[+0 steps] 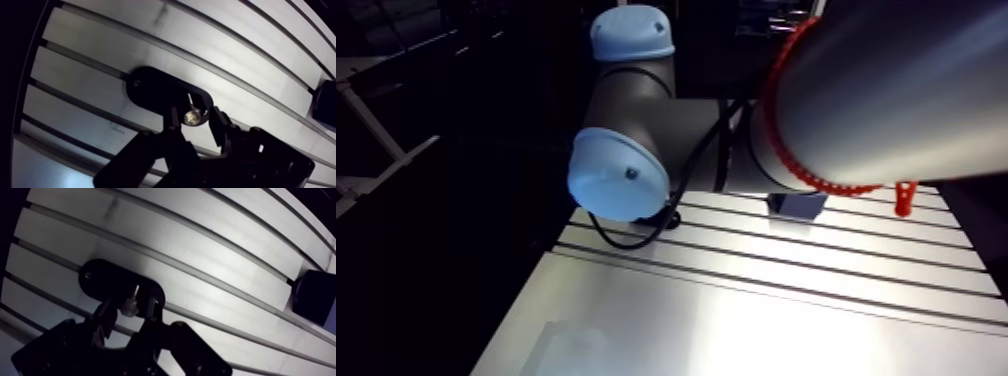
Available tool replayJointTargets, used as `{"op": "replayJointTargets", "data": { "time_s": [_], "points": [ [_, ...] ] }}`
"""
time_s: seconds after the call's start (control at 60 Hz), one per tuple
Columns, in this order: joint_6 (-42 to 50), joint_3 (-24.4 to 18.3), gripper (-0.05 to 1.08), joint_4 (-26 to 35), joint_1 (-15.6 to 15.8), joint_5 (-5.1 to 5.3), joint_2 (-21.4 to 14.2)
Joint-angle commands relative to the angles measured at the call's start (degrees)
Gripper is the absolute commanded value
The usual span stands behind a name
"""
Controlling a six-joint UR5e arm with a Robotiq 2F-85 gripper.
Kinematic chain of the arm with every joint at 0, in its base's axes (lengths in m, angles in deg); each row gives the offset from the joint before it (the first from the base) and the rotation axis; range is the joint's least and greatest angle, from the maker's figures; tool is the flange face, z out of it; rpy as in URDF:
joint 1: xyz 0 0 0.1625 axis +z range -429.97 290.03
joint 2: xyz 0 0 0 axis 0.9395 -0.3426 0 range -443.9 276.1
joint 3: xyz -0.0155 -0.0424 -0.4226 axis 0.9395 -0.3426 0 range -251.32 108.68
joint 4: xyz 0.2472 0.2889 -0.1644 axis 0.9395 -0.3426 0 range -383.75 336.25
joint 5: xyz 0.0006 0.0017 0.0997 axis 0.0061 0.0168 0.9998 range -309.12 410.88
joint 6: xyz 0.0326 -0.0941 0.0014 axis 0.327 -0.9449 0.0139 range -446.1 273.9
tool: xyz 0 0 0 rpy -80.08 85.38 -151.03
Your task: Pick up the M10 bolt and insert it into the hex recess until seated.
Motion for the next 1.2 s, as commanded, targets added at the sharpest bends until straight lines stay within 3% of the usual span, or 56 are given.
{"op": "replayJointTargets", "data": {
  "time_s": [0.017, 1.2],
  "points": [
    [0.0, 0.0, 0.56, 0.0, 0.2, -0.07, -0.2],
    [0.0, 0.2, 0.68, 0.0, 0.3, -0.25, -0.2]
  ]
}}
